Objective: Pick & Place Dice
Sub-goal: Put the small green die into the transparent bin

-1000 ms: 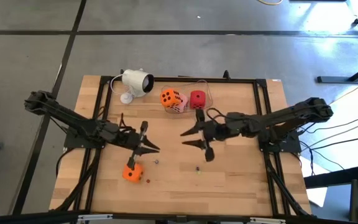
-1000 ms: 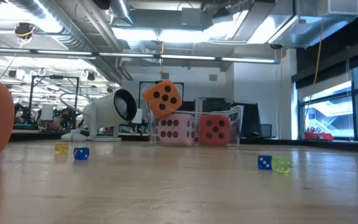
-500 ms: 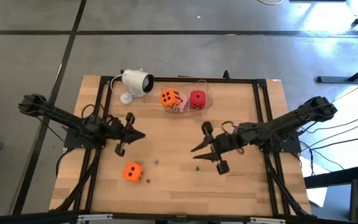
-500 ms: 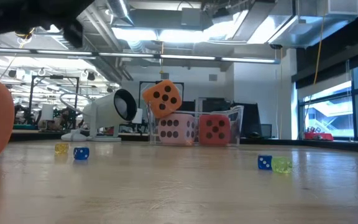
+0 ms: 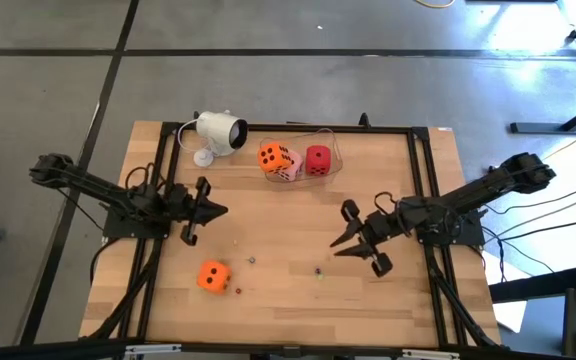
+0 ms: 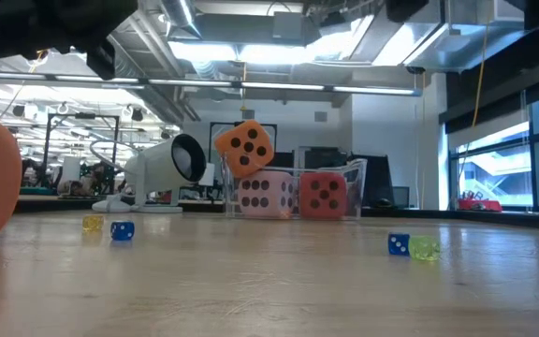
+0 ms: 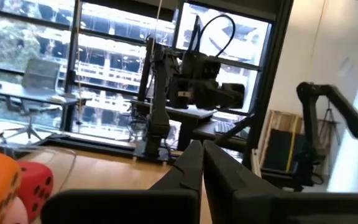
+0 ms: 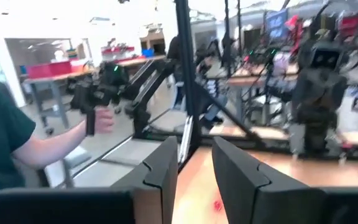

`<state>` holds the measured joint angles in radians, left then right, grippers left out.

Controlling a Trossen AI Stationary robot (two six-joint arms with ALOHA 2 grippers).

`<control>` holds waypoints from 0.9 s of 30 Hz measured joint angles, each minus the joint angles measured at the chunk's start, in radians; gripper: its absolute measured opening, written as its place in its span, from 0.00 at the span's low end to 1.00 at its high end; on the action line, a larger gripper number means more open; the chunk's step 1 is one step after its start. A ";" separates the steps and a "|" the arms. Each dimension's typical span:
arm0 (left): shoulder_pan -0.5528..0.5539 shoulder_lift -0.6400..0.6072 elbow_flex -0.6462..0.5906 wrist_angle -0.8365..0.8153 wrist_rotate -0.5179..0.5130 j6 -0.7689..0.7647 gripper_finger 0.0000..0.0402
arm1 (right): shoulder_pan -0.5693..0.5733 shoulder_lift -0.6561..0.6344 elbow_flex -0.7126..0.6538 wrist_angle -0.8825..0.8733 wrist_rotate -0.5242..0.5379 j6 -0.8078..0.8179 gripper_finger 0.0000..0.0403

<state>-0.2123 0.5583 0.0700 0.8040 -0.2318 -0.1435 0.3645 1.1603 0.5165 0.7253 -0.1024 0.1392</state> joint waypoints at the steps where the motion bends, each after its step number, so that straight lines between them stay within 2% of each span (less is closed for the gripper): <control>1: 0.000 0.000 0.000 0.000 0.000 -0.008 0.02 | 0.000 0.000 -0.002 -0.011 -0.013 0.000 0.26; 20: 0.000 0.001 0.000 0.000 0.001 -0.019 0.04 | -0.001 0.007 -0.003 -0.312 -0.002 0.085 0.27; 23: 0.000 0.001 0.000 0.000 0.001 -0.020 0.03 | 0.002 0.010 0.023 -0.426 0.078 0.084 0.27; 27: 0.000 0.001 0.000 0.000 0.001 -0.020 0.03 | 0.037 0.048 0.134 -0.773 0.349 0.149 0.27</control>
<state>-0.2123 0.5591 0.0700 0.8040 -0.2306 -0.1631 0.4020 1.2083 0.6502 -0.0476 0.2463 0.2877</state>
